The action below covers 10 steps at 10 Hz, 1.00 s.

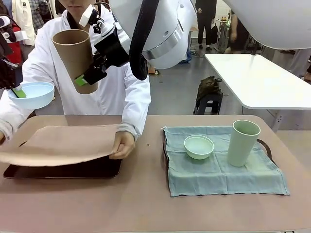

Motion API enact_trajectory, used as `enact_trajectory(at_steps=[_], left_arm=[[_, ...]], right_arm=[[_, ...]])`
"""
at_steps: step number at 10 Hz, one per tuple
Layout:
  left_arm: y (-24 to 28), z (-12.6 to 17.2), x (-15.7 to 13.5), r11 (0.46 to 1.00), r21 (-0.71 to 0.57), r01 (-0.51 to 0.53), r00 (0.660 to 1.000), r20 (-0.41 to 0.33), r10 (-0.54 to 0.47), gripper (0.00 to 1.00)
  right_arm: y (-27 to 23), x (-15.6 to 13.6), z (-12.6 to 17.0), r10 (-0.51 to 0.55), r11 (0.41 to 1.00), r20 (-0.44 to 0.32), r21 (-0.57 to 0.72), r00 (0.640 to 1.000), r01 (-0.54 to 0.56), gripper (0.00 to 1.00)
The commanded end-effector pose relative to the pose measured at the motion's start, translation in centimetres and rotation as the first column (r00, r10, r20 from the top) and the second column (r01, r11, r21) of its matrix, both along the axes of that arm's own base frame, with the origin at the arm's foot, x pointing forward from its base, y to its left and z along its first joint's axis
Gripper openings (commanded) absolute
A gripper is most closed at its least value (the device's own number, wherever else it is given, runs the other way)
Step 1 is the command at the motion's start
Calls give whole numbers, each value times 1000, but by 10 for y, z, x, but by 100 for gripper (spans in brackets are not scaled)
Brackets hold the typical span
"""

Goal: Set up a tray with a mat and arrange the tableware.
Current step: Place the Picnic Bowl and Reusable plastic cup back onto the Handle tray in front of the human's position.

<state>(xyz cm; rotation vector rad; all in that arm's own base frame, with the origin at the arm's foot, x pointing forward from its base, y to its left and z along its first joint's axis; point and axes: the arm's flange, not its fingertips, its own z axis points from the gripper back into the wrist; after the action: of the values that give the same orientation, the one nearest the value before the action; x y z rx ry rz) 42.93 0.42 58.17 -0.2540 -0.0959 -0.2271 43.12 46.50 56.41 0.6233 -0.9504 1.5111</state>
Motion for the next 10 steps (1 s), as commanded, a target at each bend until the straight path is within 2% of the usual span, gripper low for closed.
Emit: enact_trajectory(at_steps=[1,10], left_arm=[[0,2,-1,1000,3,1,1000,7,-1,0],[0,2,-1,1000,3,1,1000,7,-1,0]], right_arm=[[0,2,0,9,1000,11,14,1000,-9,0],[0,2,0,9,1000,11,14,1000,-9,0]])
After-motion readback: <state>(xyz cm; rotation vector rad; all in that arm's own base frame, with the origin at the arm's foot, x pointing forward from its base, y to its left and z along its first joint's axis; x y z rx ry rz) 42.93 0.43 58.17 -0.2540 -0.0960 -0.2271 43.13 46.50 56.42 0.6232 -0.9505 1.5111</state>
